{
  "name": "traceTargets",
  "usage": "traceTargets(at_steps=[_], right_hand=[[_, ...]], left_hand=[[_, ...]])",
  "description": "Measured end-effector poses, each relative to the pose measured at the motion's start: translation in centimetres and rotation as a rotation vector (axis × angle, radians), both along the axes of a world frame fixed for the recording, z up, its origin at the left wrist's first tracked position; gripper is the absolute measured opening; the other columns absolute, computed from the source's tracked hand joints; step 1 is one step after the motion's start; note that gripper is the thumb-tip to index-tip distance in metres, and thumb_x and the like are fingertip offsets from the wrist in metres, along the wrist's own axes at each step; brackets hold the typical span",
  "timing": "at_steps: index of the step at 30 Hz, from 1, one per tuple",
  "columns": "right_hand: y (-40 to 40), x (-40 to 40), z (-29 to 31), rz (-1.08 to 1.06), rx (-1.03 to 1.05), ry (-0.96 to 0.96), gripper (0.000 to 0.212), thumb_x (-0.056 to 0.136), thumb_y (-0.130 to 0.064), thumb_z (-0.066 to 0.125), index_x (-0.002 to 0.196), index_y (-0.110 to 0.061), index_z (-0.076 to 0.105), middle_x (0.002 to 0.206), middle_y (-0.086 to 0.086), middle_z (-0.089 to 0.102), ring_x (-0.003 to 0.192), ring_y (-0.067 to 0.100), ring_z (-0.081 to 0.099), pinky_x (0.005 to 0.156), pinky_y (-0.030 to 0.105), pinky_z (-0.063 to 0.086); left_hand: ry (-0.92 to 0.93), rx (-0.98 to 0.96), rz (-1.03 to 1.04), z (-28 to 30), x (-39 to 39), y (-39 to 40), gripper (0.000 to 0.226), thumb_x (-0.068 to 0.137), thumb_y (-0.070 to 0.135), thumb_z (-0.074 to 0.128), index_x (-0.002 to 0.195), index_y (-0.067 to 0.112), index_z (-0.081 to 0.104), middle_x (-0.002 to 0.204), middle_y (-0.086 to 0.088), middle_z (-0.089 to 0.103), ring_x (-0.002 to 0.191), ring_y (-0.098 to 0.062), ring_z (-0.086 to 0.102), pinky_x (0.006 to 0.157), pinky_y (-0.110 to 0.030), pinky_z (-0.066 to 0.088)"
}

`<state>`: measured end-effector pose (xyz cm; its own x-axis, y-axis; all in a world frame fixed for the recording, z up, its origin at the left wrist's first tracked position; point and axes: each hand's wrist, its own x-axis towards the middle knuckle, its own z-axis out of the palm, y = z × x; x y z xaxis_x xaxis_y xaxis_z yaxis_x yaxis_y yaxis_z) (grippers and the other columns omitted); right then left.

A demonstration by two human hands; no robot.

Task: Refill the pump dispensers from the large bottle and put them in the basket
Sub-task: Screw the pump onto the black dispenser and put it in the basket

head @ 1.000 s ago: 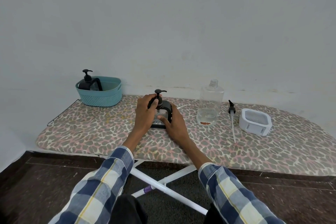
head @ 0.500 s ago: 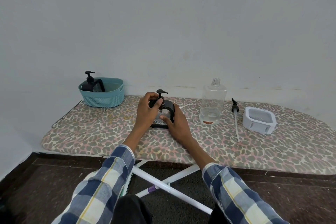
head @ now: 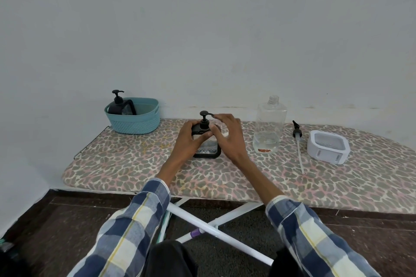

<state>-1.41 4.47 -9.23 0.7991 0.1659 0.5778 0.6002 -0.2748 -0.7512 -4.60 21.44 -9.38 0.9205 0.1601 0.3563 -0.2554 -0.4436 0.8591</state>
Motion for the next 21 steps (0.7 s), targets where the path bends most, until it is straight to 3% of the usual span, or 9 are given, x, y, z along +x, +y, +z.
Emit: traceTargets(at_steps=[4,6,9,13,21], right_hand=[[0.6,1.2,3.9,0.232,-0.111,0.105,0.030,0.098,-0.025,0.074,0.129,-0.027,0.072,0.123,-0.009,0.075,0.119,0.009,0.067,0.106,0.035,0.054],[0.8,1.6,4.1,0.270,-0.106,0.160,0.033,0.097,-0.015,0.075,0.129,-0.020,0.073,0.118,-0.003,0.079,0.114,0.009,0.073,0.104,0.033,0.058],[1.1,1.5,3.2,0.218,-0.113,0.173,0.035,0.095,-0.016,0.076,0.131,-0.019,0.074,0.120,-0.002,0.079,0.112,0.010,0.074,0.103,0.036,0.059],[1.9,0.8,3.1,0.124,-0.058,0.198,0.037,0.091,-0.013,0.080,0.127,-0.017,0.077,0.117,0.000,0.080,0.109,0.012,0.075,0.102,0.035,0.059],[2.6,0.3,3.3,0.000,0.013,0.224,0.037,0.080,-0.021,0.093,0.114,-0.017,0.080,0.100,-0.005,0.077,0.092,0.005,0.072,0.083,0.010,0.053]], left_hand=[[0.003,0.011,-0.008,-0.3,0.0,0.4,0.070,0.081,0.059,0.082,0.134,0.022,0.056,0.131,0.001,0.068,0.121,-0.011,0.067,0.107,-0.040,0.055],[0.008,0.019,-0.005,-0.5,0.0,0.6,0.070,0.081,0.058,0.082,0.135,0.025,0.053,0.132,0.002,0.066,0.122,-0.011,0.066,0.108,-0.043,0.055],[0.007,0.021,0.004,-0.4,-0.2,0.3,0.059,0.086,0.044,0.082,0.133,0.028,0.052,0.131,0.002,0.064,0.122,-0.013,0.065,0.109,-0.046,0.054],[-0.046,0.027,0.070,-0.8,-0.2,-0.3,0.056,0.081,0.053,0.078,0.127,0.034,0.053,0.128,0.000,0.065,0.117,-0.015,0.067,0.104,-0.044,0.056],[-0.108,0.079,0.141,-1.7,-0.1,-0.7,0.048,0.093,0.036,0.082,0.129,0.033,0.051,0.128,0.004,0.063,0.116,-0.011,0.065,0.102,-0.041,0.058]])
